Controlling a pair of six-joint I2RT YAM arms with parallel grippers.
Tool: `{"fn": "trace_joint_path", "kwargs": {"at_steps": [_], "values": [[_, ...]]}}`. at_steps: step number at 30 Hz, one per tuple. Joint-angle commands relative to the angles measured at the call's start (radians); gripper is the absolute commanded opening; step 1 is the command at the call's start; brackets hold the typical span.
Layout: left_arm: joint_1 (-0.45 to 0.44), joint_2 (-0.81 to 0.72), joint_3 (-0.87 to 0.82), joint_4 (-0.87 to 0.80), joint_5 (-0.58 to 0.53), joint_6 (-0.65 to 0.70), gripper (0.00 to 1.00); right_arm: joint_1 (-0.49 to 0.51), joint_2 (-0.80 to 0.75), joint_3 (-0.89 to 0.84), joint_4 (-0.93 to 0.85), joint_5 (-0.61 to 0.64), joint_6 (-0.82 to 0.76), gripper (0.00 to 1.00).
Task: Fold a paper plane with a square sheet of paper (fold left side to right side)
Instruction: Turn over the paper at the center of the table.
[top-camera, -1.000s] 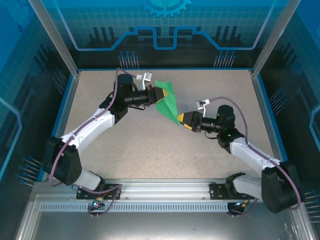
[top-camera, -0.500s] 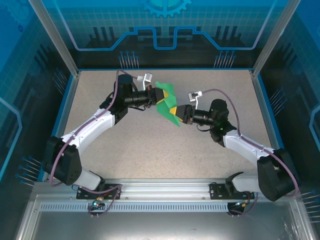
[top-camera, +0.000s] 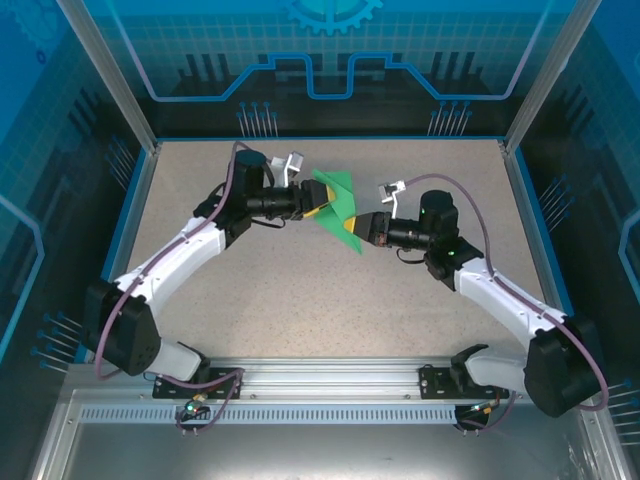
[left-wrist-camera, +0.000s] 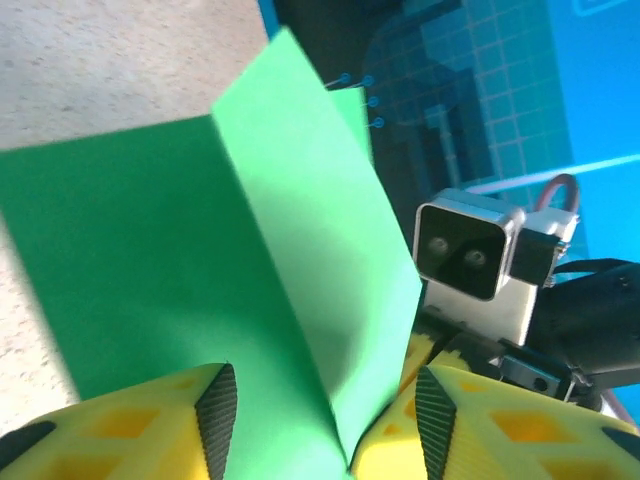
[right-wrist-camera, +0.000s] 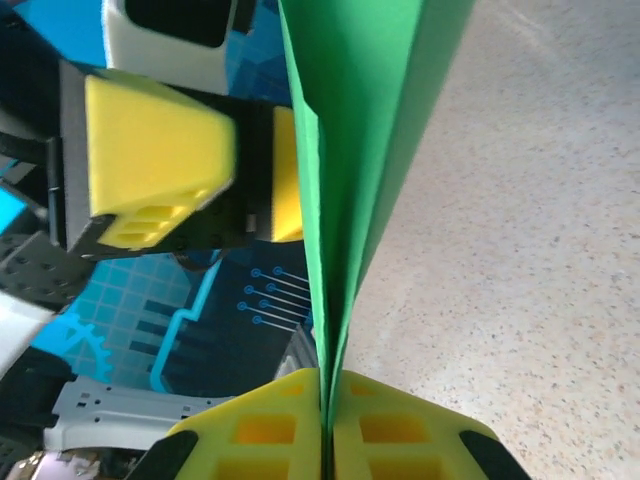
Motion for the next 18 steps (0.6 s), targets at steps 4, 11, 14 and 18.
{"fn": "trace_joint_path", "kwargs": {"at_steps": [4, 11, 14, 18], "values": [[0.025, -0.177, 0.070, -0.370, -0.265, 0.253, 0.65, 0.068, 0.001, 0.240, -0.708, 0.320, -0.470, 0.07], [0.024, -0.353, -0.044, -0.454, -0.504, 0.269, 0.83, 0.217, 0.166, 0.462, -1.079, 0.896, -0.674, 0.06], [0.025, -0.419, -0.101, -0.483, -0.599, 0.248, 0.86, 0.303, 0.283, 0.568, -1.208, 1.153, -0.708, 0.07], [0.025, -0.521, -0.161, -0.521, -0.743, 0.221, 0.93, 0.414, 0.460, 0.678, -1.338, 1.433, -0.739, 0.07]]}}
